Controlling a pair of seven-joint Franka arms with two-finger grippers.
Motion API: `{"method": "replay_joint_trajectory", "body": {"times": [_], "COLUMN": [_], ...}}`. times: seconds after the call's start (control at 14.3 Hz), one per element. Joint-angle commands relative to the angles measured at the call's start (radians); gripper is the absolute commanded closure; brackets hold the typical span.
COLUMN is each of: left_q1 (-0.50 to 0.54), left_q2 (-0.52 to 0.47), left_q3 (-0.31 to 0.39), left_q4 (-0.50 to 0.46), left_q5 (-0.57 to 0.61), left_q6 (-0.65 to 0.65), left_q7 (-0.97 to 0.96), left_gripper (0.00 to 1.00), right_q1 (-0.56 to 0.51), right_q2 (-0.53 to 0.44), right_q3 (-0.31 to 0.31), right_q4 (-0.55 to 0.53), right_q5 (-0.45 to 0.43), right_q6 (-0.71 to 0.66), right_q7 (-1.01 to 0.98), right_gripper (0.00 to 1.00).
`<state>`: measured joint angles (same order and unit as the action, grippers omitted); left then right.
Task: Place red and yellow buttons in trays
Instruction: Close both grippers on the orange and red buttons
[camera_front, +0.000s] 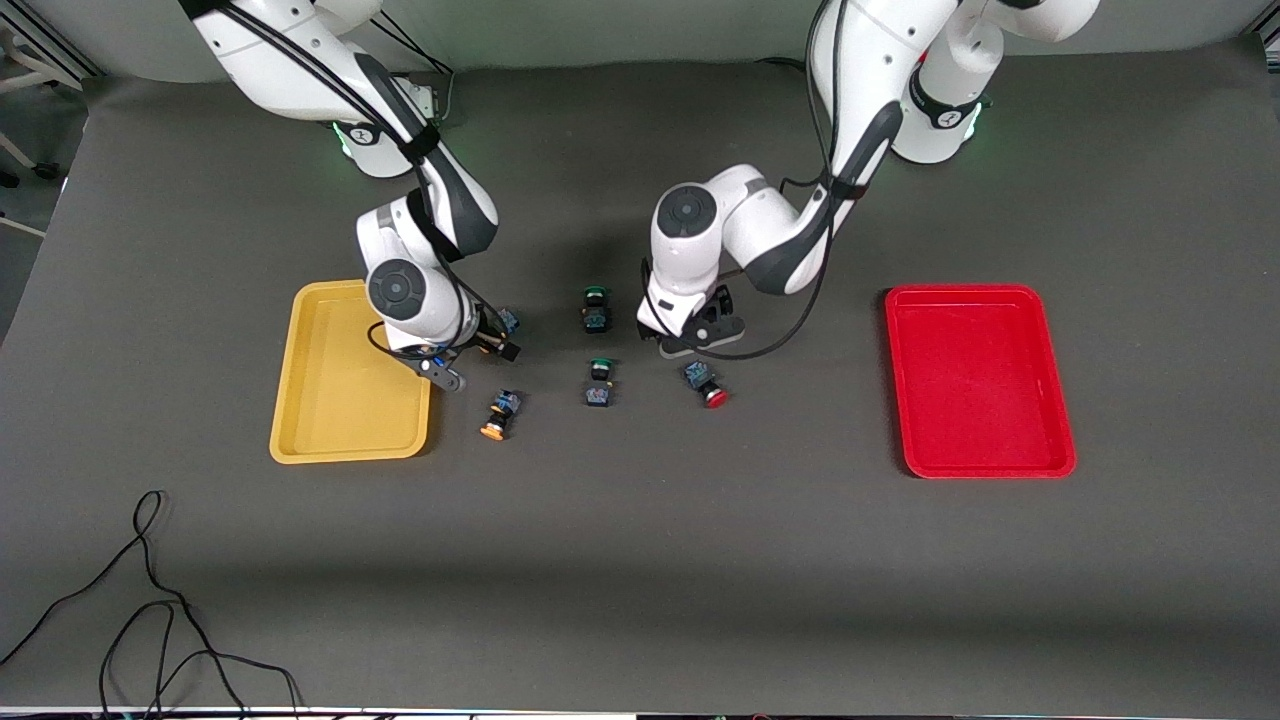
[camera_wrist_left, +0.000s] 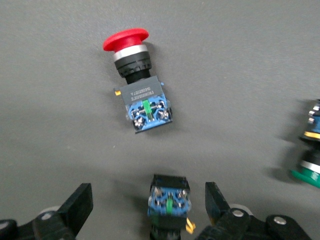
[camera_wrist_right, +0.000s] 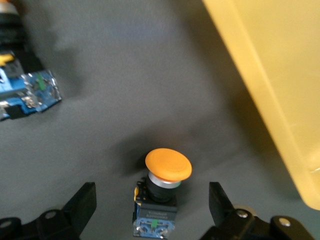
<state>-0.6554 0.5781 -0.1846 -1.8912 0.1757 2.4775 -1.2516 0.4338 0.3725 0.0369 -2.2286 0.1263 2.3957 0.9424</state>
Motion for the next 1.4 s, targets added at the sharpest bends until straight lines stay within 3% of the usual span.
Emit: {"method": "replay_joint_trajectory", "body": {"times": [0.0, 0.14, 0.35, 0.42, 0.77, 0.91, 1.12, 1.33], "left_q1": [-0.01, -0.013, -0.018, -0.024, -0.03, -0.038, -0.044, -0.041], "left_q2": [0.034, 0.063, 0.074, 0.074, 0.072, 0.065, 0.063, 0.052], "left_q3": [0.02, 0.023, 0.023, 0.023, 0.019, 0.016, 0.014, 0.008], "left_q4": [0.033, 0.063, 0.072, 0.072, 0.064, 0.066, 0.066, 0.07], "left_q5": [0.019, 0.019, 0.021, 0.021, 0.021, 0.021, 0.021, 0.008], "left_q6": [0.026, 0.026, 0.026, 0.024, -0.003, -0.063, -0.081, -0.106], "left_q7": [-0.029, -0.04, -0.04, -0.037, 0.105, 0.124, 0.129, 0.126], "left_gripper": [0.0, 0.0, 0.0, 0.01, 0.21, 0.31, 0.66, 0.87], "right_q1": [0.017, 0.017, 0.019, 0.019, 0.019, 0.019, 0.031, 0.031], "right_q2": [0.008, 0.012, 0.011, 0.011, 0.008, 0.008, 0.008, 0.008], "right_q3": [-0.005, -0.005, -0.005, -0.005, -0.005, -0.005, -0.005, -0.005], "right_q4": [0.001, 0.001, -0.006, -0.008, -0.019, -0.02, -0.02, -0.023], "right_q5": [0.013, 0.013, 0.013, 0.013, 0.013, 0.013, 0.015, 0.015], "right_q6": [0.014, 0.013, 0.014, 0.014, 0.014, 0.014, 0.017, 0.022], "right_q7": [0.032, 0.032, 0.03, 0.03, 0.03, 0.03, 0.03, 0.03], "right_gripper": [0.0, 0.0, 0.13, 0.13, 0.17, 0.22, 0.39, 0.56]}}
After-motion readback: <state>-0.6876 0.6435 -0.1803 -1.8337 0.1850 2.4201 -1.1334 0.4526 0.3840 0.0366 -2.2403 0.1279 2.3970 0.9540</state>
